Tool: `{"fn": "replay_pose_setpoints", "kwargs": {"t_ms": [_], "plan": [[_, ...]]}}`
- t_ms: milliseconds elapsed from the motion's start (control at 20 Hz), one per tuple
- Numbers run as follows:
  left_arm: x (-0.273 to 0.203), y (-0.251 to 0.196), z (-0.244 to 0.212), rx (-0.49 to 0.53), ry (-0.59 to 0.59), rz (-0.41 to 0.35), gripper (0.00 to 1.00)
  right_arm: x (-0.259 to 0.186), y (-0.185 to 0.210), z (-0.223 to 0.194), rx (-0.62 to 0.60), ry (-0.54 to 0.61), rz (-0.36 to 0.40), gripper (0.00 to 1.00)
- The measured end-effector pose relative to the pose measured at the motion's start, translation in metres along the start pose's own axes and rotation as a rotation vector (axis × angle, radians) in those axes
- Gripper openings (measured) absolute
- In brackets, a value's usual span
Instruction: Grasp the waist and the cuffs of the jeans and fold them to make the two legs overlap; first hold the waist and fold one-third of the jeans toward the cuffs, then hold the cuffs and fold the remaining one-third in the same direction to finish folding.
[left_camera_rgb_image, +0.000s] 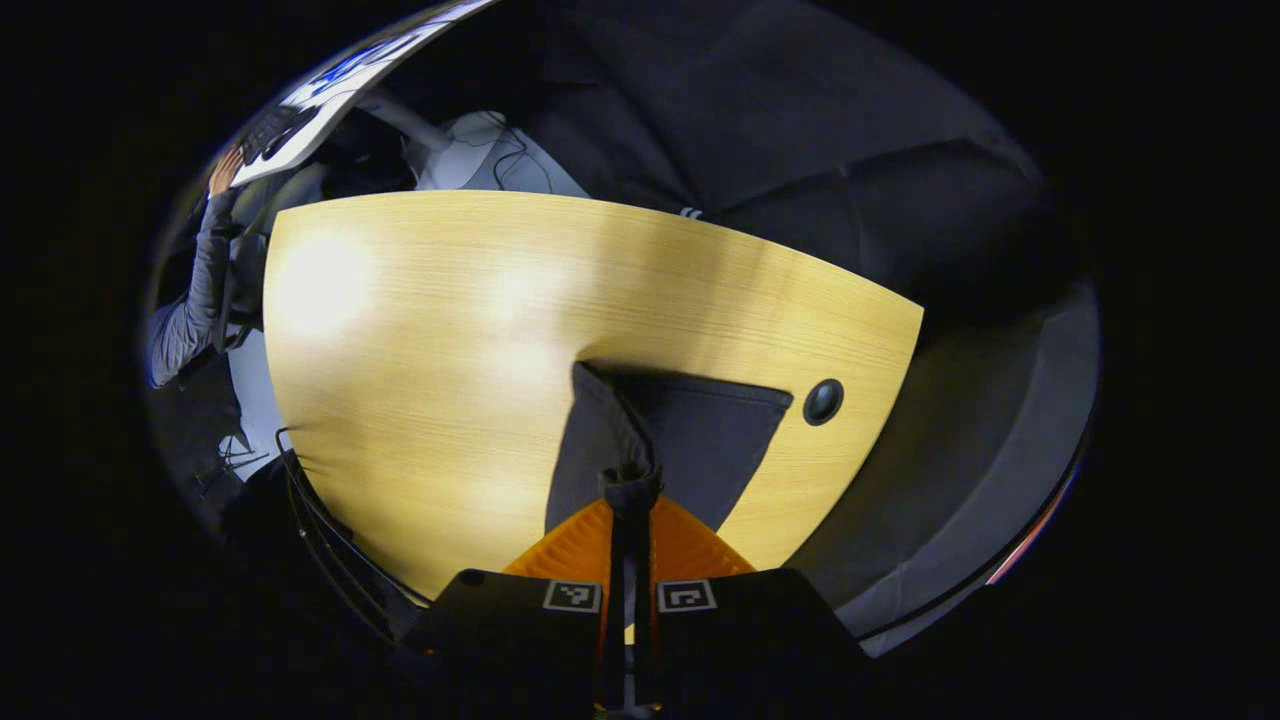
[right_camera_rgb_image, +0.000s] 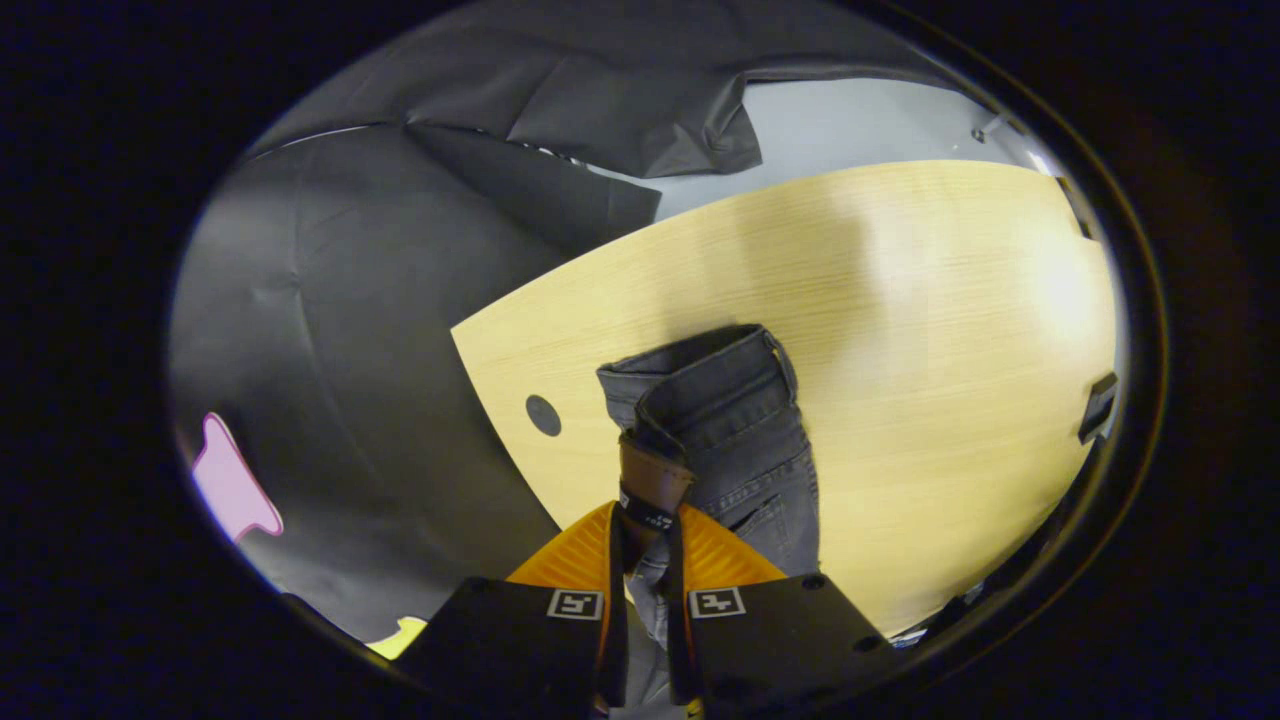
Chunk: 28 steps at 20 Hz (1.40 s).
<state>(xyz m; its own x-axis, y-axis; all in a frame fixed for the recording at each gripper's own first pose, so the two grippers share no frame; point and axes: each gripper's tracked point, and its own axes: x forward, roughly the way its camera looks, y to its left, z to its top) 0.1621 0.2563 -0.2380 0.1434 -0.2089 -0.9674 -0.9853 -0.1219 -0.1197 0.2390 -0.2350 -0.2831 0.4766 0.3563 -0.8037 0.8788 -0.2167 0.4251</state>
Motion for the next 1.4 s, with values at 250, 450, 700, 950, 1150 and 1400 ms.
{"fn": "replay_pose_setpoints", "kwargs": {"t_ms": [250, 450, 700, 950, 1150, 1400], "plan": [[0.051, -0.041, 0.002, 0.056, -0.038, 0.083, 0.08, 0.037, 0.002, 0.013, 0.035, -0.027, -0.021, 0.17], [0.077, -0.047, 0.018, 0.101, -0.045, 0.158, 0.25, 0.061, -0.004, 0.017, 0.041, -0.052, -0.035, 0.17], [0.076, -0.04, 0.018, 0.179, -0.033, 0.286, 0.32, 0.067, -0.001, 0.018, 0.038, -0.06, -0.036, 0.18], [0.058, -0.053, 0.028, 0.287, -0.065, 0.266, 0.71, 0.064, 0.012, 0.019, 0.068, -0.057, 0.028, 0.22], [0.04, -0.054, 0.016, 0.288, -0.041, 0.182, 0.97, 0.051, 0.033, 0.008, -0.012, -0.063, 0.108, 0.79], [-0.017, -0.07, -0.008, 0.49, -0.127, -0.026, 0.98, 0.022, 0.03, -0.026, -0.291, -0.082, 0.093, 0.91]]}}
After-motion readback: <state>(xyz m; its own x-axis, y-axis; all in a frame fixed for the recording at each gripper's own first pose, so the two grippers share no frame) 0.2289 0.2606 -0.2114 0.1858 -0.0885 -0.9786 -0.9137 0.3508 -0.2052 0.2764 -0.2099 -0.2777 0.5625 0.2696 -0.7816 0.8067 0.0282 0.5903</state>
